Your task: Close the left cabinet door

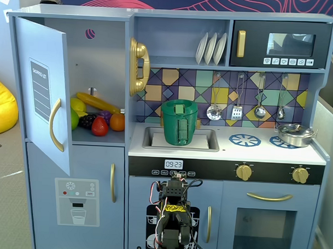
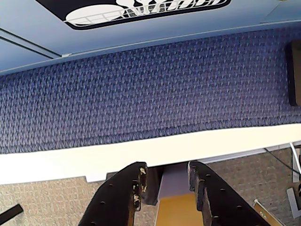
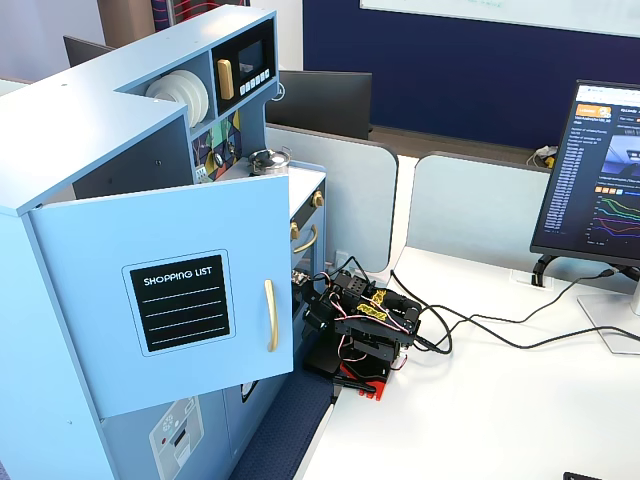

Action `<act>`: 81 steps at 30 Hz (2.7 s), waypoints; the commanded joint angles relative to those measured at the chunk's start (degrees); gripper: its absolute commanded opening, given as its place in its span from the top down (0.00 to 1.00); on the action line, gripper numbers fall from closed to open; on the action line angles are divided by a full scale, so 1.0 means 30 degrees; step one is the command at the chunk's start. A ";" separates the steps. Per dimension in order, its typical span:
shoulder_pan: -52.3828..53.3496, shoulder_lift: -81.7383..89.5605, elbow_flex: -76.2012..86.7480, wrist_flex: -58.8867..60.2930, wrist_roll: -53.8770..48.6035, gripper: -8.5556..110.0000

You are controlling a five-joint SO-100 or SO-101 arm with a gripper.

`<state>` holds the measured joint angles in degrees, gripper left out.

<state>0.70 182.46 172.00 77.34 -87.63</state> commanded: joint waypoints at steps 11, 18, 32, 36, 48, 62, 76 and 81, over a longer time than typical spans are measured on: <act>0.0176 -0.0088 -0.0088 0.3486 0.0410 0.93; -0.5068 -0.0205 -0.0762 0.0498 0.1963 0.93; -1.8281 -0.0410 -0.9082 -0.2754 0.2930 0.93; -2.0596 -0.1523 -1.1865 -0.3926 0.1787 0.93; -2.7480 -0.7061 -2.0068 -0.8584 -0.1641 0.93; -3.1787 -1.2656 -2.3701 -1.3213 -0.4688 0.93; -3.1699 -1.8691 -2.6865 -1.7285 -0.4893 0.93; -3.0645 -1.9980 -2.7832 -1.8018 -0.4834 0.93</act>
<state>-94.57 123.93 93.69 25.93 -102.39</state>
